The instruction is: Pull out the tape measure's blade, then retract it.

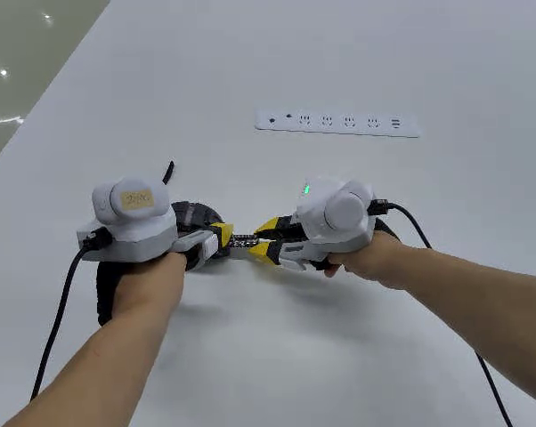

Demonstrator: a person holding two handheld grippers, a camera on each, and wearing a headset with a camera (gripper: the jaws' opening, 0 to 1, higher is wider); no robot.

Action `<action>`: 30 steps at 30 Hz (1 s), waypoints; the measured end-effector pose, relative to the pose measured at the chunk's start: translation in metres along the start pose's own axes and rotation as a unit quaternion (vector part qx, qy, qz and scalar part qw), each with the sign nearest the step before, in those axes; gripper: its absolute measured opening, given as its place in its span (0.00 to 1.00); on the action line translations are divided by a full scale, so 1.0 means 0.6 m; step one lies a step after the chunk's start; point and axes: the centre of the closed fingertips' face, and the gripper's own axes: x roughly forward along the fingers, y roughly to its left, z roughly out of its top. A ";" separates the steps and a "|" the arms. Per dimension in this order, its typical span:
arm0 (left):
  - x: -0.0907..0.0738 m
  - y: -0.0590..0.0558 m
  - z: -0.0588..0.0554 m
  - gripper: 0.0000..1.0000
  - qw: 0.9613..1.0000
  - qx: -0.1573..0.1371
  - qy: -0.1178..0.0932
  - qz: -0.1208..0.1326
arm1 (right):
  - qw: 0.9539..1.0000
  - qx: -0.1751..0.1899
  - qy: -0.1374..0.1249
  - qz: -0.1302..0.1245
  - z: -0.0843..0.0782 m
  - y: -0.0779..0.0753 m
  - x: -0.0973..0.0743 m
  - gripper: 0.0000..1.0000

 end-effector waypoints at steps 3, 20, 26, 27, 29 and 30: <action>0.000 0.000 0.000 0.58 1.000 0.000 0.001 0.000 | 1.000 0.000 0.000 -0.001 0.003 0.003 0.007 0.12; 0.002 -0.002 -0.002 0.58 1.000 0.002 0.001 -0.001 | 1.000 -0.006 0.007 0.001 0.010 0.008 0.026 0.12; 0.003 -0.004 -0.003 0.58 1.000 0.004 0.002 0.001 | 1.000 -0.004 0.009 -0.001 0.008 0.008 0.025 0.13; 0.003 -0.004 -0.003 0.58 1.000 0.005 0.001 0.001 | 1.000 -0.003 0.010 -0.001 0.007 0.008 0.025 0.13; 0.003 -0.005 -0.003 0.59 1.000 0.006 0.001 0.002 | 1.000 -0.002 0.011 -0.002 0.007 0.008 0.026 0.13; 0.002 -0.005 -0.003 0.59 1.000 0.007 0.001 0.003 | 1.000 -0.002 0.012 -0.002 0.006 0.008 0.026 0.13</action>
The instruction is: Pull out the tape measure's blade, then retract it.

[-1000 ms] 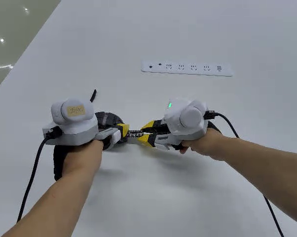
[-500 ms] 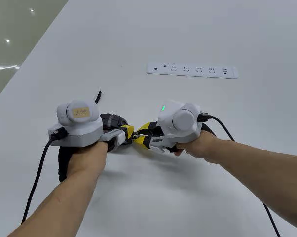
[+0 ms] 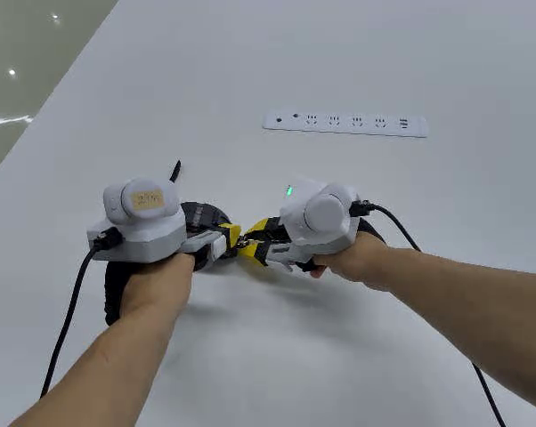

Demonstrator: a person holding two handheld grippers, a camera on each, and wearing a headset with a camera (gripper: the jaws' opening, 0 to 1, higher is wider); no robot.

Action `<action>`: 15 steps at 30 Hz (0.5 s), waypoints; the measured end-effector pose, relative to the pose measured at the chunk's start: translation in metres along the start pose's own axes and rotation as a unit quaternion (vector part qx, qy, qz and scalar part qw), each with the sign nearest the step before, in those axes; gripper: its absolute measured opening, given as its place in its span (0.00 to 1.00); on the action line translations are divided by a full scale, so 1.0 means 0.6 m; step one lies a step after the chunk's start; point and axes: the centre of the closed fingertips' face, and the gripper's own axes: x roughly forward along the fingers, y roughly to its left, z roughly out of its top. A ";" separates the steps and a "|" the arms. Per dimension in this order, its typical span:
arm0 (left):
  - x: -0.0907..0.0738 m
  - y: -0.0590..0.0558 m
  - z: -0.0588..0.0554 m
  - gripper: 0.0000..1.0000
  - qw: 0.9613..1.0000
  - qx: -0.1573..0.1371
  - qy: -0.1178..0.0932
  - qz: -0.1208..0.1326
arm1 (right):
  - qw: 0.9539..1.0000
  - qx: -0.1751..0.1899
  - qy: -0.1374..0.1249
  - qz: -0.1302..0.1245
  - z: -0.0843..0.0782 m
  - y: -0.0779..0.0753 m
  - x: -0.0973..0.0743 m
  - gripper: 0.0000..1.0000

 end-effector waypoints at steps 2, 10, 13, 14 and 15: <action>0.000 0.000 0.000 0.59 1.000 0.000 -0.001 0.001 | 1.000 0.000 0.000 0.000 0.000 0.000 0.000 0.13; 0.000 -0.002 0.000 0.60 1.000 0.004 -0.002 0.005 | 1.000 -0.003 0.007 0.002 -0.003 0.002 0.002 0.14; 0.000 -0.003 0.000 0.60 1.000 0.004 -0.002 0.006 | 1.000 -0.004 0.007 0.003 -0.004 0.002 0.002 0.14; 0.000 -0.003 -0.001 0.60 1.000 0.005 -0.002 0.006 | 1.000 -0.003 0.008 0.003 -0.004 0.003 0.002 0.14; 0.000 -0.003 -0.001 0.60 1.000 0.007 -0.003 0.007 | 1.000 -0.002 0.009 0.004 -0.004 0.003 0.002 0.14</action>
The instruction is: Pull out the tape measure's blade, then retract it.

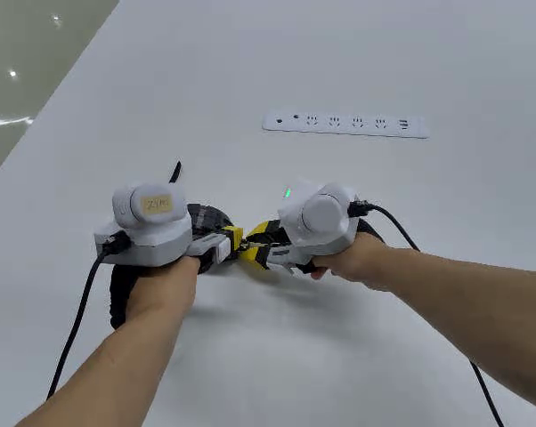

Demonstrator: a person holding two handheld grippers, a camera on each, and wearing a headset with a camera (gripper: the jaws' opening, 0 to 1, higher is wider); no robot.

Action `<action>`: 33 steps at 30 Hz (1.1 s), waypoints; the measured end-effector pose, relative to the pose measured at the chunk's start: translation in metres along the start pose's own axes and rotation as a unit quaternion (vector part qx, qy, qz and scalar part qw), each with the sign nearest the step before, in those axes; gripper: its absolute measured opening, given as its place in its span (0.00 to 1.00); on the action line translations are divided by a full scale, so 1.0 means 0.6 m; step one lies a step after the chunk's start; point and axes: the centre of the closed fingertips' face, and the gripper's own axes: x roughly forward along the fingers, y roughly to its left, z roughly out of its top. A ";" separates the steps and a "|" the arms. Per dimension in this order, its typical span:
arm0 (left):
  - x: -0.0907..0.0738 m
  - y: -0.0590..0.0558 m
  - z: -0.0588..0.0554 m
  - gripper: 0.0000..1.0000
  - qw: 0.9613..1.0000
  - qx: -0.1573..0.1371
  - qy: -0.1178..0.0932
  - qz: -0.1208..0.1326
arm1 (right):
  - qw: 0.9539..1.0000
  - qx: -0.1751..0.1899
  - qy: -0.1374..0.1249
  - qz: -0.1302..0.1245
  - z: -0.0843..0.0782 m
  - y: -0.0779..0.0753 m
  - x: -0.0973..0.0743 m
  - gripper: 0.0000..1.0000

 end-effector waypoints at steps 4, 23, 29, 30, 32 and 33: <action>0.001 0.001 0.000 0.61 1.000 0.001 0.000 0.005 | 1.000 0.007 0.005 0.003 -0.007 -0.001 -0.005 0.14; -0.001 0.000 0.001 0.62 1.000 0.013 0.006 -0.008 | 1.000 0.022 -0.004 -0.018 -0.013 -0.010 -0.059 0.23; -0.004 -0.006 0.006 0.67 0.999 0.030 0.006 -0.025 | 0.999 0.035 -0.014 -0.040 -0.013 -0.024 -0.087 0.30; -0.005 -0.007 0.006 0.67 0.999 0.033 0.005 -0.029 | 0.998 0.035 -0.013 -0.042 -0.014 -0.026 -0.091 0.32; -0.006 -0.012 0.006 0.67 0.999 0.032 0.008 -0.042 | 0.998 0.042 -0.011 -0.047 -0.018 -0.030 -0.100 0.33; -0.007 -0.013 0.006 0.68 0.998 0.033 0.008 -0.046 | 0.998 0.041 -0.012 -0.049 -0.019 -0.030 -0.105 0.34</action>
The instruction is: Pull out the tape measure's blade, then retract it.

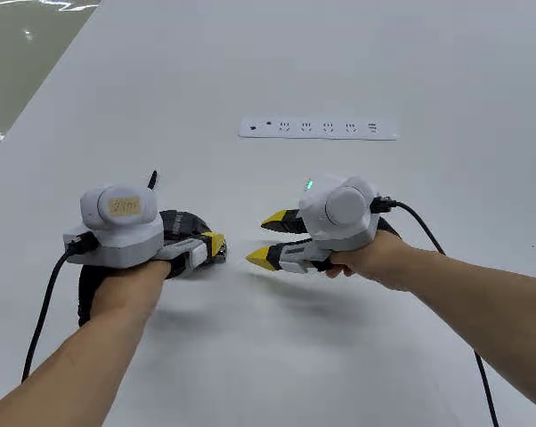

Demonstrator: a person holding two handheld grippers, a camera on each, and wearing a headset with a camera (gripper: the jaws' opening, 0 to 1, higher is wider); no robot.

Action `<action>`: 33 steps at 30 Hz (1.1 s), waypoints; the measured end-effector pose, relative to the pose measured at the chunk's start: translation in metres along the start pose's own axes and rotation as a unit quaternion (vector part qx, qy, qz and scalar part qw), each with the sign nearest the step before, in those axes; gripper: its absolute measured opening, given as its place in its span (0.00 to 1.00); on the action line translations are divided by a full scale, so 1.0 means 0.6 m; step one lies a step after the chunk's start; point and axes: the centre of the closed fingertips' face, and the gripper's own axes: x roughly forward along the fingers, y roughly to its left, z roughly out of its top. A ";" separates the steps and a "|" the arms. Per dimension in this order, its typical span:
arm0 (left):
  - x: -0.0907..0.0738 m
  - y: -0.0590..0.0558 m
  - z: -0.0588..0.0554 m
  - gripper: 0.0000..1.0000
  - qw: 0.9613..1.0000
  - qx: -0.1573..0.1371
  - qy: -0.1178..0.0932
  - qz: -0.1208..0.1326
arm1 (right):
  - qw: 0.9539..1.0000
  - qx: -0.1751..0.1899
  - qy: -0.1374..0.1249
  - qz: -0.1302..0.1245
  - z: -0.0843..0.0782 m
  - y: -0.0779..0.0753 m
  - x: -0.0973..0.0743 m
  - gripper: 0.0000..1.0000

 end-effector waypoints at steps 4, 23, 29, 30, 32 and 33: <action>-0.002 -0.007 -0.001 0.72 1.000 0.015 0.003 -0.022 | 1.000 0.008 -0.003 -0.010 -0.006 -0.006 -0.021 0.39; -0.022 -0.031 -0.005 0.85 0.992 0.082 -0.012 -0.091 | 0.997 0.049 0.005 -0.067 -0.059 -0.023 -0.107 0.63; -0.030 -0.037 -0.003 0.91 0.990 0.092 -0.024 -0.107 | 0.995 0.064 0.002 -0.082 -0.078 -0.022 -0.132 0.69; -0.031 -0.038 -0.004 0.91 0.989 0.095 -0.023 -0.108 | 0.994 0.067 0.000 -0.086 -0.081 -0.022 -0.135 0.70; -0.033 -0.037 -0.009 0.92 0.987 0.113 -0.019 -0.108 | 0.993 0.074 -0.005 -0.090 -0.087 -0.019 -0.145 0.71; -0.034 -0.038 -0.012 0.92 0.986 0.120 -0.019 -0.111 | 0.993 0.077 -0.005 -0.094 -0.091 -0.018 -0.150 0.72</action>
